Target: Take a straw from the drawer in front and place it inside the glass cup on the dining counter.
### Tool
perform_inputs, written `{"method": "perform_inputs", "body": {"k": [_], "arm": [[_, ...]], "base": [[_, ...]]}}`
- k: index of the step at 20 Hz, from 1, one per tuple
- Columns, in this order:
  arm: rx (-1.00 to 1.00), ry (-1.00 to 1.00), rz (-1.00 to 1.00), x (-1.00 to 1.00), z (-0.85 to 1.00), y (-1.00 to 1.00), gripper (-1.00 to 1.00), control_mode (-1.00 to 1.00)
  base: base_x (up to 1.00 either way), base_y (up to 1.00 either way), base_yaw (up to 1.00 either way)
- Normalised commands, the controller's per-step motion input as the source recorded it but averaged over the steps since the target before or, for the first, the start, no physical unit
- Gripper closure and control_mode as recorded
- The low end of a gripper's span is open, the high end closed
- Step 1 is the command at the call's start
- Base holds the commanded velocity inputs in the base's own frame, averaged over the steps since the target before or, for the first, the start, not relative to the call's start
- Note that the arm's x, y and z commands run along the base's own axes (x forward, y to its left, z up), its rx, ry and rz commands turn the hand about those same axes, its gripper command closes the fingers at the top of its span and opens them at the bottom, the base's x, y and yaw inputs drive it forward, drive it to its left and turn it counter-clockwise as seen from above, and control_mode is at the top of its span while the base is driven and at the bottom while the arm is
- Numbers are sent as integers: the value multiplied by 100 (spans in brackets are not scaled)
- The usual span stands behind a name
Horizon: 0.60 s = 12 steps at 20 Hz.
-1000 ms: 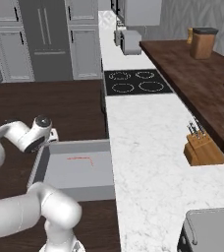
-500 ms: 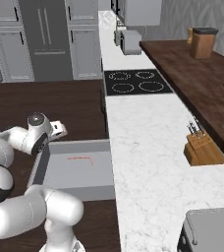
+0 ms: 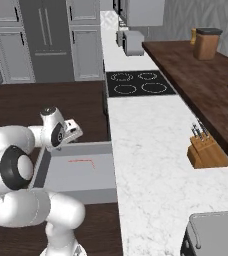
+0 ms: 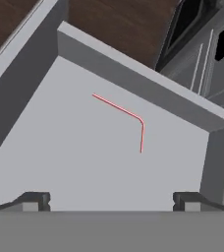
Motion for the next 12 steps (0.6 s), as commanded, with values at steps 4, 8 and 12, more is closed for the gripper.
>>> {"method": "perform_inputs", "body": {"k": [4, 8, 12], "arm": [[-2, 32, 0, 24, -7, -47, -100, -100], [2, 0, 3, 15, -81, -3, -100, -100], [0, -1, 11, 11, -98, 13, -100, -100]], "base": [[0, 0, 0], [0, 0, 0], [0, 0, 0]]}}
